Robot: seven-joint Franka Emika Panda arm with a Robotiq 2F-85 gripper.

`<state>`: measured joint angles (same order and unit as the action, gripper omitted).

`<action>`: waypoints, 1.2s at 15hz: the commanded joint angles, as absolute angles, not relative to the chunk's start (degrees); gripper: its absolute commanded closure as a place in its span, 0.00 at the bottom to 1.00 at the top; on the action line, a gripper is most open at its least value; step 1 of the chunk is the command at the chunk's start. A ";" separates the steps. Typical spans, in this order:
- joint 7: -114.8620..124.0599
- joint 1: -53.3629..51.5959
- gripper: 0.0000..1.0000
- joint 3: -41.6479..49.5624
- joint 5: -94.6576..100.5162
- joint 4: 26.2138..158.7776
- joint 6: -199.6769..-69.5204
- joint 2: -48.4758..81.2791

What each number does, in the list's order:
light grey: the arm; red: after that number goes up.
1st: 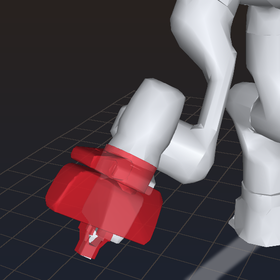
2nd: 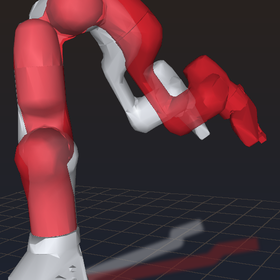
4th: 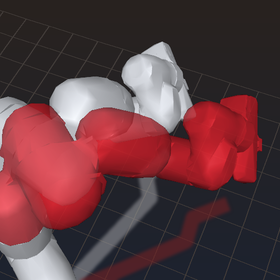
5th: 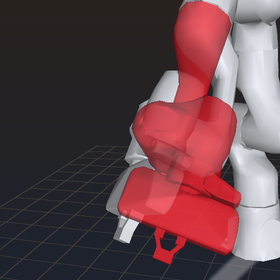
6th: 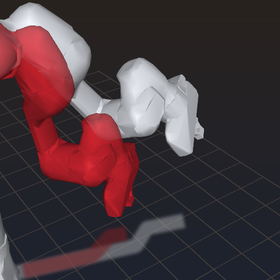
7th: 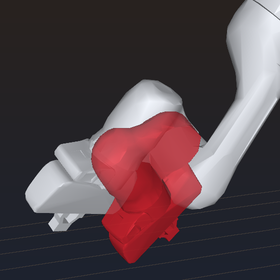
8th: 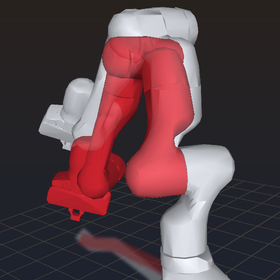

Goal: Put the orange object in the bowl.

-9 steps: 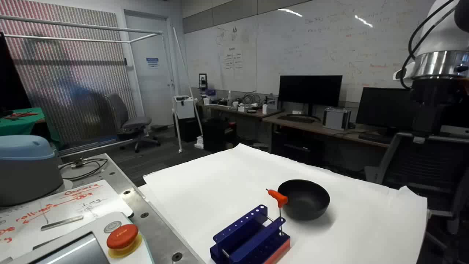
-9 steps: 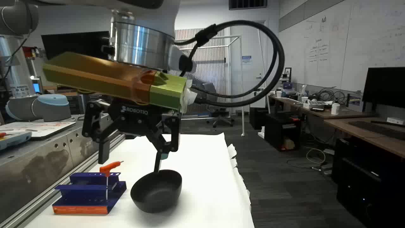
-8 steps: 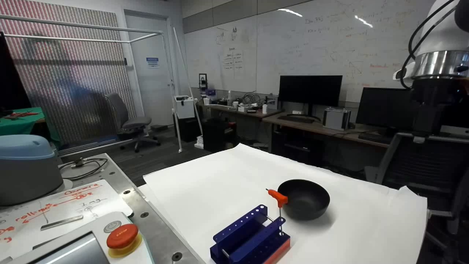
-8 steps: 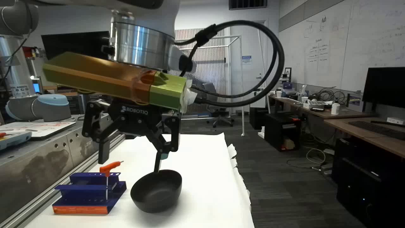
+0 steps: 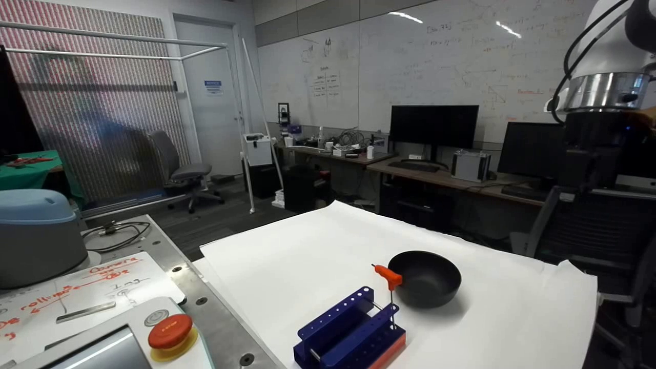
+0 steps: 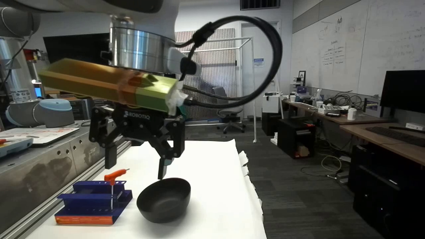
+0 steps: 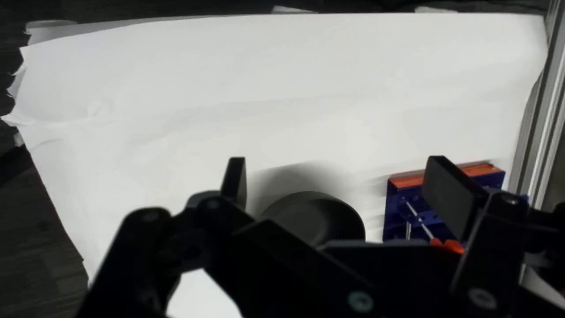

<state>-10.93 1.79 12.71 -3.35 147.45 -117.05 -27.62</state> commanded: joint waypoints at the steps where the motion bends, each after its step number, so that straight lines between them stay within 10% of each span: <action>1: 4.91 2.78 0.00 2.84 -3.29 141.40 -121.61 -18.87; 18: 19.00 -8.07 0.00 -7.07 4.74 105.82 -110.27 22.88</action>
